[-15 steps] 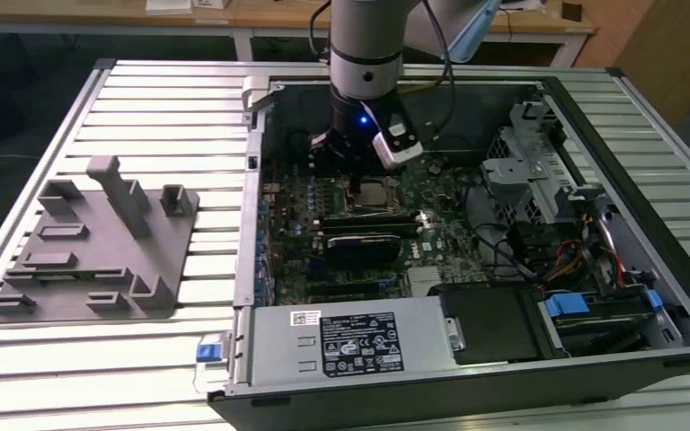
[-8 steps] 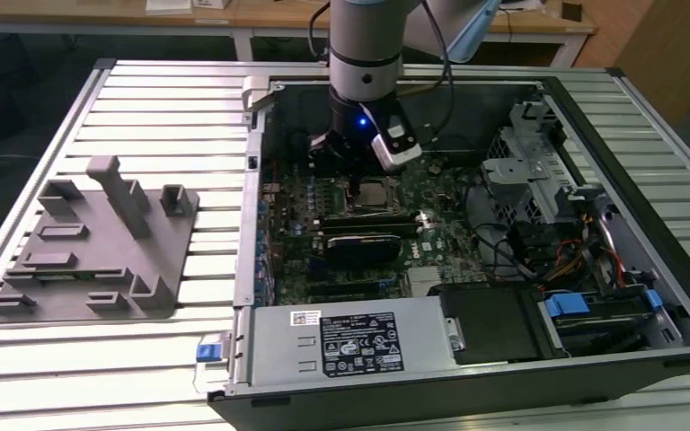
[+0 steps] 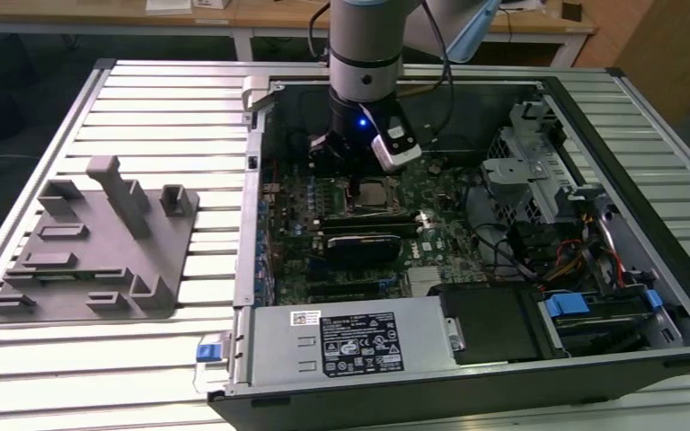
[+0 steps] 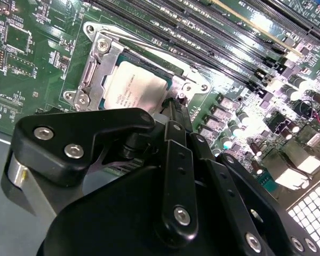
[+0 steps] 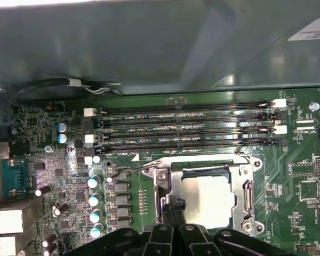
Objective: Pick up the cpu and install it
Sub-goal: 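Close the cpu cover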
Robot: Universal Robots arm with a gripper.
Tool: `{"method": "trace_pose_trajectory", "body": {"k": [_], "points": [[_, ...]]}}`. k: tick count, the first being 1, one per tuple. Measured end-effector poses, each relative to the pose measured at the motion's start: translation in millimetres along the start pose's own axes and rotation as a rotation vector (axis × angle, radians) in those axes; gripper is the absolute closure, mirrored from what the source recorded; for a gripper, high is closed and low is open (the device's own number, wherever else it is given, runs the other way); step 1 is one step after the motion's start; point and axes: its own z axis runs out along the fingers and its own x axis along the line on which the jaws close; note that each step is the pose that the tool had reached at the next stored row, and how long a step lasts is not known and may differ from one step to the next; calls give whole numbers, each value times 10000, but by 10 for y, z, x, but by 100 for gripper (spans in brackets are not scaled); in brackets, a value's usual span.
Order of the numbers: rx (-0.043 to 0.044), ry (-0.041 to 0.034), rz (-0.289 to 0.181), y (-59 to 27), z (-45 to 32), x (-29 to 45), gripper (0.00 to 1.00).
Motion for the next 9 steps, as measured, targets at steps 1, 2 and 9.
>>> {"method": "trace_pose_trajectory", "body": {"k": [1, 2, 9], "points": [[-3, -2, 0, 0, 3, 0, 89], [-4, -1, 0, 0, 6, 0, 89], [0, 0, 0, 0, 23, 2, 89]]}}
